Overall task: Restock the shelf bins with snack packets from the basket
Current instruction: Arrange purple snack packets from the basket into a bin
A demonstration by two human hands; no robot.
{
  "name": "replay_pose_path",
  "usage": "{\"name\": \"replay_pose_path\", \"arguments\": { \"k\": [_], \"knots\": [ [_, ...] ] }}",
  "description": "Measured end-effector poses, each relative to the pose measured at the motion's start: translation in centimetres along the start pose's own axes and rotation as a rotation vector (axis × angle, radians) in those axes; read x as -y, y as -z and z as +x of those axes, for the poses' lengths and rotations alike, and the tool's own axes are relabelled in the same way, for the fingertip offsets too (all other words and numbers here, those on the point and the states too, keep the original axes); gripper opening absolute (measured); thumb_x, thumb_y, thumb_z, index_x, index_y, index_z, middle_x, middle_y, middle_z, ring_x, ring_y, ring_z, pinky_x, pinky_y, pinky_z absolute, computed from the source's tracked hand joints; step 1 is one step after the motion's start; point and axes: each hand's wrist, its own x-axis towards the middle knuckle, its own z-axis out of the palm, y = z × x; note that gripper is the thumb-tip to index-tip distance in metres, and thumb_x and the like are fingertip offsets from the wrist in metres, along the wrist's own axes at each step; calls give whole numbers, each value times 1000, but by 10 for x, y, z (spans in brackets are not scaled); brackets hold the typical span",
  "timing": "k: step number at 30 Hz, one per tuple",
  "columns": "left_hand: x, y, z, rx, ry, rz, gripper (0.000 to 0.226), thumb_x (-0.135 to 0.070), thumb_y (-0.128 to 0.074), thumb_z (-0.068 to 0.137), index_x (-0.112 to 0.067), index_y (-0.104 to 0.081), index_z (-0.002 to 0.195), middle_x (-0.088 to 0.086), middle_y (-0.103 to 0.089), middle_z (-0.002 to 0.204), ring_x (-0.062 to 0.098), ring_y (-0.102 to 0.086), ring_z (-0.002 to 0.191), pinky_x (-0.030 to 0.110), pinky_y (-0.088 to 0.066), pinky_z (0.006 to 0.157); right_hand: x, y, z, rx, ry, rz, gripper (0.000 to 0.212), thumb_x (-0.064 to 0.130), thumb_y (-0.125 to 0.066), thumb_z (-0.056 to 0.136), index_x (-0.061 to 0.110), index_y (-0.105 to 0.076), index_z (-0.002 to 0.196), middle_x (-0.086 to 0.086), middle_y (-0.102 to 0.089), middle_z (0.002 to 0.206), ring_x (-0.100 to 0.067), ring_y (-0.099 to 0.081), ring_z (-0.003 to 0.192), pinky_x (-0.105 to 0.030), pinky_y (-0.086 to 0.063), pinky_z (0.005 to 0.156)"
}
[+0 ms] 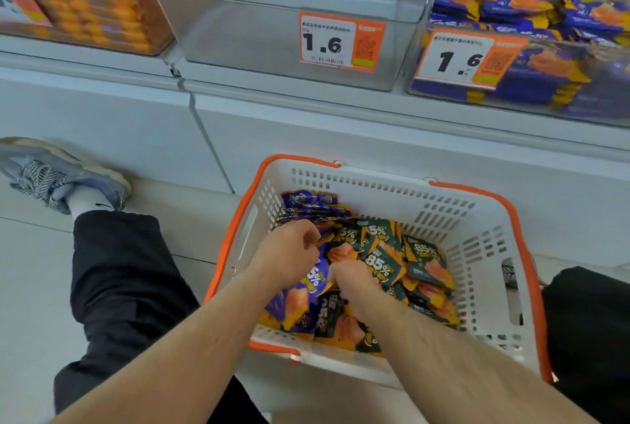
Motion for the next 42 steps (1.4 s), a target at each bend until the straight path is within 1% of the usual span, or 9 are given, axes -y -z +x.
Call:
{"name": "replay_pose_path", "arguments": {
  "k": [7, 13, 16, 19, 24, 28, 34, 37, 42],
  "knots": [
    [-9, -20, 1, 85, 88, -65, 68, -36, -63, 92, -18, -32, 149, 4, -42, 148, 14, -54, 111, 32, -45, 93, 17, 60, -19, 62, 57, 338, 15, 3, -52, 76, 12, -40, 73, -4, -50, 51, -25, -57, 55, -30, -45, 55],
    [-46, -14, 2, 66, 55, -506, 26, -31, -67, 91, -22, -60, 115, 1, -72, 100, 18, -70, 85, 47, -57, 80, 58, 101, -43, 168, 197, 582, 12, 10, -55, 72, 8, -52, 83, -14, -58, 71, -31, -63, 64, -38, -53, 65],
    [-74, 0, 6, -35, -45, -640, 13, -31, -69, 81, -25, -67, 93, 8, -74, 88, 33, -71, 83, 56, -56, 80, 75, 119, -65, -176, 446, 308, 19, 13, -65, 85, 15, -54, 100, -6, -64, 92, -22, -65, 77, -28, -50, 63],
    [-102, 16, 10, -158, -85, -778, 12, -10, -70, 86, -21, -68, 88, -3, -76, 80, 15, -73, 75, 40, -59, 76, 76, 130, -88, -538, 851, -99, 45, 21, -77, 78, 26, -47, 111, 5, -46, 119, -10, -51, 106, -16, -40, 77],
    [-154, 47, 24, -258, -182, -883, 12, -7, -71, 84, -19, -72, 86, 2, -76, 83, 23, -74, 79, 50, -59, 78, 85, 134, -114, -579, 1080, -403, 74, 59, -69, 51, 28, -50, 115, 10, -36, 122, -5, -37, 120, -21, -36, 99],
    [-189, 61, 34, -240, -262, -868, 8, -24, -71, 80, -25, -74, 88, -1, -76, 83, 22, -73, 80, 51, -58, 80, 108, 145, -126, -660, 1079, -279, 68, 44, -78, 52, 27, -47, 111, 11, -41, 108, -12, -45, 106, -28, -44, 90],
    [-206, 107, 65, -839, -724, -85, 42, -37, -47, 84, -15, -68, 113, 2, -70, 111, 23, -58, 106, 35, -38, 96, 172, 208, -155, -915, 1196, -44, 49, 40, -73, 56, 30, -52, 99, 7, -51, 93, -19, -50, 97, -42, -45, 87],
    [-196, 112, 91, -719, -591, 273, 56, -37, -47, 81, -17, -57, 133, 2, -62, 129, 28, -51, 124, 48, -24, 111, 209, 230, -167, -906, 1104, -11, 44, 41, -74, 63, 34, -53, 101, 7, -51, 103, -23, -51, 106, -45, -46, 93],
    [-185, 97, 102, -767, -572, 501, 56, -35, -37, 75, -18, -68, 118, 2, -69, 102, 33, -63, 93, 51, -25, 108, 267, 240, -148, -750, 737, -210, 64, 61, -73, 63, 32, -59, 118, -2, -58, 126, -28, -51, 118, -46, -46, 99]
  ]
}}
